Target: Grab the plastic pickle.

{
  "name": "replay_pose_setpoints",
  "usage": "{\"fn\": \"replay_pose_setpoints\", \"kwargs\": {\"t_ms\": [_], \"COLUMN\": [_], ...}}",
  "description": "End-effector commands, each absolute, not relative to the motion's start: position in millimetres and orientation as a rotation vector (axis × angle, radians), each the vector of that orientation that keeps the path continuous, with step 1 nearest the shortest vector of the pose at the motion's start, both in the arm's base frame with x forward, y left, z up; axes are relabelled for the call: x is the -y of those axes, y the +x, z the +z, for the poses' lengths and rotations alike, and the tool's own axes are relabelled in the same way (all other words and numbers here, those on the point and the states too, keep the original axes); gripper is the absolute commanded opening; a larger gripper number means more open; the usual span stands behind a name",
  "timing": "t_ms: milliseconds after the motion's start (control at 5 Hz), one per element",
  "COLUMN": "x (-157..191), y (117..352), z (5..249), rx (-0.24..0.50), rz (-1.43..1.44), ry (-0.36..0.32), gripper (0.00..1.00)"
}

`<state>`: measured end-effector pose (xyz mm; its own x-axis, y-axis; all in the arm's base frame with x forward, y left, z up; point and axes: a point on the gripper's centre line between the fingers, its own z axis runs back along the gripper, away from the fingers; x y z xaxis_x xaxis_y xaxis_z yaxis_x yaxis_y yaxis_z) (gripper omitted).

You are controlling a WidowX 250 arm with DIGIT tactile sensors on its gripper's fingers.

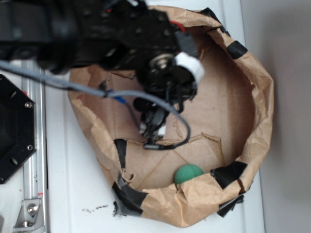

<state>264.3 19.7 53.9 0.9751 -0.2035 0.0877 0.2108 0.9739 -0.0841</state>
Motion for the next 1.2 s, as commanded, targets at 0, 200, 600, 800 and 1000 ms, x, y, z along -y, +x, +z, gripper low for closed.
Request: {"fn": "replay_pose_setpoints", "kwargs": {"t_ms": [0, 200, 600, 800, 1000], "x": [-48, -64, -75, -71, -67], "y": [276, 279, 294, 299, 298], "z": [56, 51, 40, 36, 34], "rx": [0.111, 0.106, 0.096, 0.09, 0.091], "rz": [-0.17, -0.12, -0.056, -0.056, -0.052], "ry": [-0.052, -0.043, -0.008, 0.024, 0.056], "gripper": [1.0, 1.0, 1.0, 1.0, 1.0]}}
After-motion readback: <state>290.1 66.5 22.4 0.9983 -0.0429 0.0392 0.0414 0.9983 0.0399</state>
